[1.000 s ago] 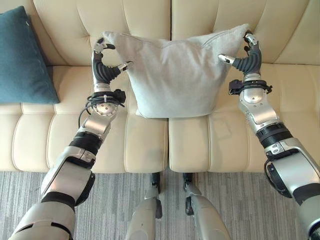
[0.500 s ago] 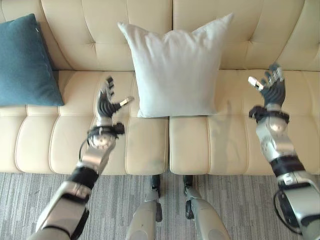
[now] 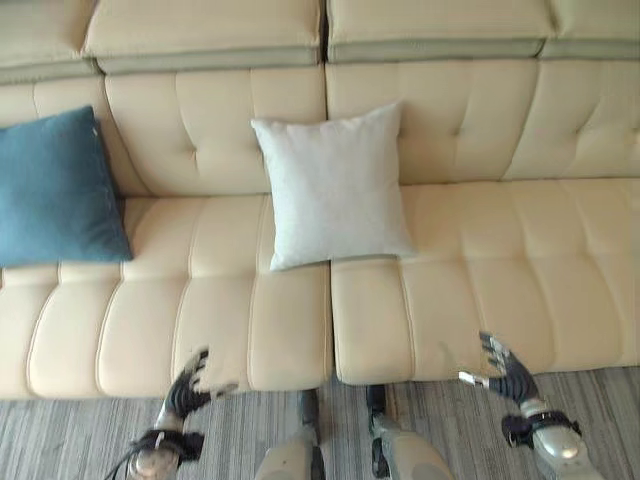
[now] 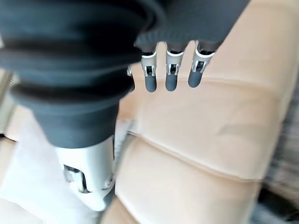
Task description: Pick up all the scattered cushions and arrange them neatly on the sofa.
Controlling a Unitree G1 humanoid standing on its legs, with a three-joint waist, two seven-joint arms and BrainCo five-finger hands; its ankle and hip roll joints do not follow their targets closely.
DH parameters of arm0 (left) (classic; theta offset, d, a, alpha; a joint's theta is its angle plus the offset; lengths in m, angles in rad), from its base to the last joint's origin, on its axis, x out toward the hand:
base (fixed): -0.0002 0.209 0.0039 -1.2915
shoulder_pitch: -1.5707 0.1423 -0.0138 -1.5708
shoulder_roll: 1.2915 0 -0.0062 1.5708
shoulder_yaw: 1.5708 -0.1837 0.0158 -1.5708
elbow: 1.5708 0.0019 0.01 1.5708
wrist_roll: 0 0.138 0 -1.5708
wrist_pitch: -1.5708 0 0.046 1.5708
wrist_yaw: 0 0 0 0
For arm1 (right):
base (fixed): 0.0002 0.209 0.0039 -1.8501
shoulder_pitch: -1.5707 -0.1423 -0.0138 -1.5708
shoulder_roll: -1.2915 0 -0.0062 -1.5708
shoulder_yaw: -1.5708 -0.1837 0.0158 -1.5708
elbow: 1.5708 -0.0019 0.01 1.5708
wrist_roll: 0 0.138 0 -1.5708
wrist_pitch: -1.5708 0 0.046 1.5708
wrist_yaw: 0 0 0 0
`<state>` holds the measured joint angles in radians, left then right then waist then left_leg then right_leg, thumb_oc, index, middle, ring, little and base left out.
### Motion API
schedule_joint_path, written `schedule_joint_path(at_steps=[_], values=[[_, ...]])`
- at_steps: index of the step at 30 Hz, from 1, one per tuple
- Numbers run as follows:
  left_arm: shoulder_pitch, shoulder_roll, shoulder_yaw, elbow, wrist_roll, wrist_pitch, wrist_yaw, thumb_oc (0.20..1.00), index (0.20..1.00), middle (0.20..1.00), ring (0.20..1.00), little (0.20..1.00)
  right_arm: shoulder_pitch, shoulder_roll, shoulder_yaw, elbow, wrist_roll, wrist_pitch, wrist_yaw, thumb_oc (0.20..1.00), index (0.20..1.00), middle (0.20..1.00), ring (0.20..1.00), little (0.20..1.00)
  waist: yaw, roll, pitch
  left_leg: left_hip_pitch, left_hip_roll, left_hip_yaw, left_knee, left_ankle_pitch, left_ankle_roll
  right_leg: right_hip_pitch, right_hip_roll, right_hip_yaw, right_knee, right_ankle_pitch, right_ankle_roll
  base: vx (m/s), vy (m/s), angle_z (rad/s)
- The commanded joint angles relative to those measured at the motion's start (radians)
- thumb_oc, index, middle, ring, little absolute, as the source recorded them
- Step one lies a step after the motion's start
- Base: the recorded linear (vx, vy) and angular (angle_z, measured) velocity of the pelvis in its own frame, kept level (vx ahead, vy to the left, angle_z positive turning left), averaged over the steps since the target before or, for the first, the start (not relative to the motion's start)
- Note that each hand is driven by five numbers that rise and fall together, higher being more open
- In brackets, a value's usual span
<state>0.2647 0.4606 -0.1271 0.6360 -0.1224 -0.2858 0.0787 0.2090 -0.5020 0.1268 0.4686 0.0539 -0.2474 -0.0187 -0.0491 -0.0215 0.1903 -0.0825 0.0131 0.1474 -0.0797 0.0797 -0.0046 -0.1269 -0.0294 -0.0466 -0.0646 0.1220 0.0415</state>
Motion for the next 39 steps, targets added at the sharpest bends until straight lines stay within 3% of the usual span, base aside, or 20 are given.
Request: schedule_joint_path(at_steps=[1,5,10,15,17,19,21,23,24,26,29,32,39], values=[[-0.040,0.001,-0.011,-0.031,0.055,-0.032,-0.007,1.000,1.000,1.000,1.000,1.000,-0.050,-0.049,0.027,-0.022,-0.055,-0.023,0.003,1.000,1.000,1.000,1.000,1.000,-0.001,-0.022,-0.063,0.043,0.001,-0.022,0.097,-0.127,-0.030,-0.005,-0.085,0.012,0.075,-0.052,0.130,-0.03,0.117,-0.07],[-0.043,-0.025,-0.033,-0.019,0.054,-0.021,-0.015,1.000,1.000,1.000,1.000,1.000,-0.049,-0.026,0.042,0.008,-0.078,0.002,-0.002,1.000,1.000,1.000,1.000,1.000,-0.004,-0.029,-0.070,0.090,-0.023,-0.018,0.093,-0.151,-0.009,0.014,-0.092,0.034,0.086,-0.040,0.147,-0.09,0.141,-0.12],[-0.094,-0.028,-0.031,-0.013,0.054,-0.013,0.015,1.000,1.000,1.000,1.000,1.000,-0.112,0.017,0.064,0.029,-0.073,0.013,-0.027,1.000,1.000,1.000,1.000,1.000,0.002,-0.039,-0.043,0.085,-0.027,0.004,0.068,-0.130,0.008,-0.063,-0.096,0.050,0.171,0.018,0.194,-0.19,0.061,-0.30],[-0.148,-0.009,-0.033,-0.024,0.052,-0.005,0.033,1.000,1.000,1.000,1.000,1.000,-0.136,0.049,0.078,0.034,-0.037,0.012,-0.034,1.000,1.000,1.000,1.000,1.000,0.024,-0.020,-0.023,0.037,0.014,-0.011,0.090,-0.090,0.021,-0.045,-0.076,-0.007,0.422,-0.130,0.147,-0.25,-0.018,-0.18],[-0.141,-0.006,-0.027,-0.021,0.057,-0.002,0.029,1.000,1.000,1.000,1.000,1.000,-0.126,0.051,0.077,0.026,-0.030,0.010,-0.022,1.000,1.000,1.000,1.000,1.000,0.036,-0.016,-0.041,0.026,0.019,-0.011,0.090,-0.082,0.020,-0.007,-0.068,-0.013,0.486,-0.160,0.135,-0.13,-0.076,0.02],[-0.123,-0.009,-0.017,-0.022,0.056,0.000,0.028,1.000,1.000,1.000,1.000,1.000,-0.124,0.060,0.078,0.024,-0.026,0.008,-0.018,1.000,1.000,1.000,1.000,1.000,0.058,-0.029,-0.054,0.006,0.018,-0.010,0.094,-0.070,0.009,0.059,-0.063,-0.025,0.447,-0.188,0.130,-0.17,-0.193,-0.11],[-0.135,-0.014,-0.020,-0.003,0.054,-0.006,0.044,1.000,1.000,1.000,1.000,1.000,-0.135,0.055,0.095,0.038,0.006,0.003,-0.024,1.000,1.000,1.000,1.000,1.000,0.081,-0.046,-0.048,-0.096,0.042,-0.009,0.111,-0.002,-0.029,0.102,-0.015,-0.002,0.250,-0.254,0.086,-0.32,-0.325,-0.04],[-0.138,-0.014,-0.037,-0.013,0.062,-0.004,0.034,1.000,1.000,1.000,1.000,1.000,-0.125,0.023,0.087,0.017,0.008,0.000,-0.025,1.000,1.000,1.000,1.000,1.000,0.079,-0.031,-0.027,-0.162,0.066,-0.028,0.098,0.063,-0.071,0.092,0.009,-0.019,0.167,-0.245,0.065,-0.37,-0.231,0.14],[-0.144,-0.017,-0.043,-0.015,0.062,-0.006,0.030,1.000,1.000,1.000,1.000,1.000,-0.127,0.013,0.084,0.015,0.007,0.000,-0.031,1.000,1.000,1.000,1.000,1.000,0.077,-0.027,-0.013,-0.180,0.068,-0.038,0.106,0.066,-0.081,0.077,0.010,-0.025,0.167,-0.239,0.061,-0.46,-0.120,-0.03],[-0.150,-0.023,-0.056,-0.016,0.073,-0.007,0.022,1.000,1.000,1.000,1.000,1.000,-0.123,-0.010,0.067,0.007,0.010,0.001,-0.031,1.000,1.000,1.000,1.000,1.000,0.056,-0.037,-0.003,-0.169,0.035,-0.084,0.178,-0.021,-0.062,0.042,-0.013,-0.032,0.156,-0.207,0.060,-0.34,-0.018,0.47],[-0.137,-0.033,-0.061,-0.031,0.066,-0.012,0.019,1.000,1.000,1.000,1.000,1.000,-0.118,-0.016,0.063,0.011,0.016,0.000,-0.026,1.000,1.000,1.000,1.000,1.000,0.041,-0.043,-0.017,-0.129,-0.010,-0.138,0.221,-0.099,-0.060,0.019,-0.023,-0.012,0.141,-0.175,0.060,-0.13,0.030,0.25],[-0.130,-0.042,-0.066,-0.035,0.056,-0.012,0.019,1.000,1.000,1.000,1.000,1.000,-0.115,-0.007,0.062,0.025,0.015,0.000,-0.027,1.000,1.000,1.000,1.000,1.000,0.032,-0.037,-0.028,-0.094,-0.019,-0.154,0.202,-0.114,-0.051,0.025,-0.016,0.004,0.123,-0.167,0.063,0.00,0.067,-0.15],[-0.126,-0.033,-0.068,-0.047,0.061,-0.003,0.012,1.000,1.000,1.000,1.000,1.000,-0.086,0.029,0.049,0.028,0.040,0.013,-0.017,1.000,1.000,1.000,1.000,1.000,0.007,-0.042,-0.070,0.003,-0.018,-0.092,0.114,-0.119,-0.021,0.048,-0.017,0.050,0.123,-0.147,0.085,0.04,0.111,-0.32]])
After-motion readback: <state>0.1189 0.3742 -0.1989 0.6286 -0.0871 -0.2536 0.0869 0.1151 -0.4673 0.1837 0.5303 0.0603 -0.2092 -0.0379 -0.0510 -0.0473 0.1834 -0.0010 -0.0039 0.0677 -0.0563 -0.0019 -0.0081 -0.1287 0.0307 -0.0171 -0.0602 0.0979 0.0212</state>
